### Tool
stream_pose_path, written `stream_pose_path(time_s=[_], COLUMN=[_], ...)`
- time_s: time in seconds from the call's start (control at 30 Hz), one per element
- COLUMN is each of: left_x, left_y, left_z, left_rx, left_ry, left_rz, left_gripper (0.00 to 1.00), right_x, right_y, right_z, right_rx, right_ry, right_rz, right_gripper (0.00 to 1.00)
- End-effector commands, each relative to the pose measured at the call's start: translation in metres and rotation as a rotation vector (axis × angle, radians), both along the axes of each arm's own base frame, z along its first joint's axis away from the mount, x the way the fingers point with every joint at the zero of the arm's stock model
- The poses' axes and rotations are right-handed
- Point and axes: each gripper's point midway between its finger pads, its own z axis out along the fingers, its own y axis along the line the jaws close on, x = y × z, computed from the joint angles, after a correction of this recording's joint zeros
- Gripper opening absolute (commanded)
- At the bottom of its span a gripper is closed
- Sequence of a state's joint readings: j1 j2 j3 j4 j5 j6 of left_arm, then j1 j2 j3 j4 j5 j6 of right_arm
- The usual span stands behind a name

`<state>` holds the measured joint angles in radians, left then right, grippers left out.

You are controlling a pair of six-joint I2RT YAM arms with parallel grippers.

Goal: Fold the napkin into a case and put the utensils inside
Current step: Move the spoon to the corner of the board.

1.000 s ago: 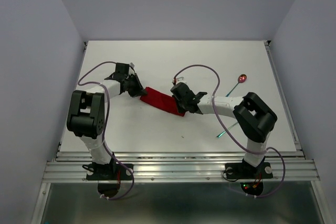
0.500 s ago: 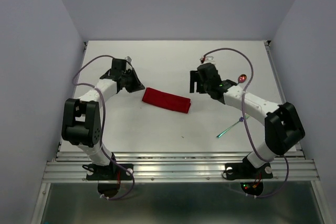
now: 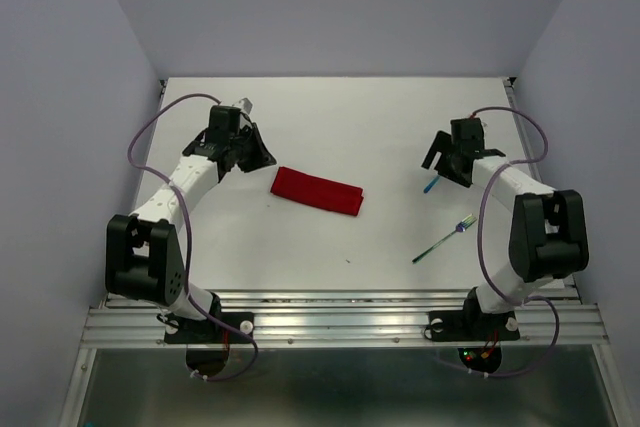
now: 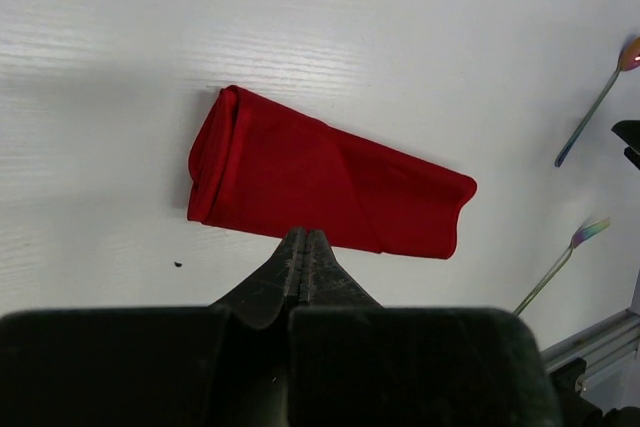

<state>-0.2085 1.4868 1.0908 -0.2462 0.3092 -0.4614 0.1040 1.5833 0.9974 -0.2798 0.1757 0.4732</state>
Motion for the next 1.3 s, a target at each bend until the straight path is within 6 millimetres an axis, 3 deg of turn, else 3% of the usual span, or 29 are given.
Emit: stream_pose_path(time_s=[0.0,0.03,0.2,0.37,0.4,0.5,0.53,0.57,0.6,0.67,0.7,0.77,0.8,0.83,0.87,0.9,0.97,1.03,1.1,1.27], left_x=[-0.009,-0.011,-0.018,-0.019,-0.019,-0.016,-0.015,-0.015,-0.015,-0.013,-0.012,-0.010,-0.010,-0.008,-0.007,-0.006,-0.002,0.000,0.002,0.004], left_y=[-0.006,-0.005,-0.006,-0.007,-0.007,-0.007,-0.006,-0.007,-0.006,-0.006,-0.006,-0.006,-0.006,-0.006,-0.006,-0.006,-0.006,-0.007,-0.007,-0.008], left_z=[0.022,0.021,0.015,0.010,0.009,0.010,0.011,0.011,0.010,0.012,0.010,0.010,0.009,0.010,0.007,0.007,0.007,0.009,0.008,0.001], left_rx=[0.010,0.009,-0.007,0.000,0.000,0.003,0.004,0.006,0.007,0.006,0.008,0.009,0.010,0.010,0.015,0.018,0.021,0.024,0.029,0.039], left_ry=[-0.051,-0.048,-0.035,-0.017,-0.016,-0.016,-0.019,-0.018,-0.013,-0.018,-0.012,-0.008,-0.005,-0.009,0.000,0.002,0.004,0.002,0.004,0.022], left_rz=[-0.032,-0.029,-0.015,-0.017,-0.017,-0.012,-0.008,-0.008,-0.005,0.001,0.004,0.008,0.010,0.010,0.012,0.013,0.013,0.010,0.006,-0.006], left_gripper=[0.00,0.00,0.00,0.00,0.00,0.00,0.00,0.00,0.00,0.00,0.00,0.00,0.00,0.00,0.00,0.00,0.00,0.00,0.00,0.00], right_x=[-0.006,-0.007,0.001,0.032,0.037,0.071,0.076,0.099,0.102,0.120,0.144,0.151,0.169,0.171,0.177,0.190,0.197,0.209,0.219,0.241], right_y=[-0.007,-0.011,-0.005,0.006,0.006,0.014,0.016,0.020,0.020,0.022,0.025,0.035,0.037,0.047,0.048,0.056,0.059,0.055,0.046,0.028], right_z=[-0.031,-0.042,-0.060,-0.058,-0.066,-0.050,-0.060,-0.042,-0.056,-0.054,-0.031,-0.040,-0.020,-0.022,-0.015,0.005,0.011,0.028,0.032,0.021], right_rx=[0.075,0.070,0.090,0.132,0.128,0.155,0.155,0.165,0.160,0.158,0.153,0.164,0.165,0.172,0.172,0.157,0.121,0.091,0.042,-0.045], right_ry=[0.089,0.120,0.145,0.109,0.123,0.069,0.094,0.047,0.091,0.087,0.031,0.071,0.020,0.033,0.018,-0.034,-0.040,-0.079,-0.098,-0.119], right_rz=[-0.036,-0.044,-0.015,0.027,0.034,0.075,0.087,0.107,0.118,0.141,0.170,0.208,0.224,0.256,0.268,0.304,0.319,0.311,0.283,0.216], right_gripper=[0.88,0.89,0.89,0.89,0.89,0.88,0.88,0.88,0.88,0.88,0.88,0.88,0.88,0.88,0.88,0.88,0.88,0.88,0.88,0.90])
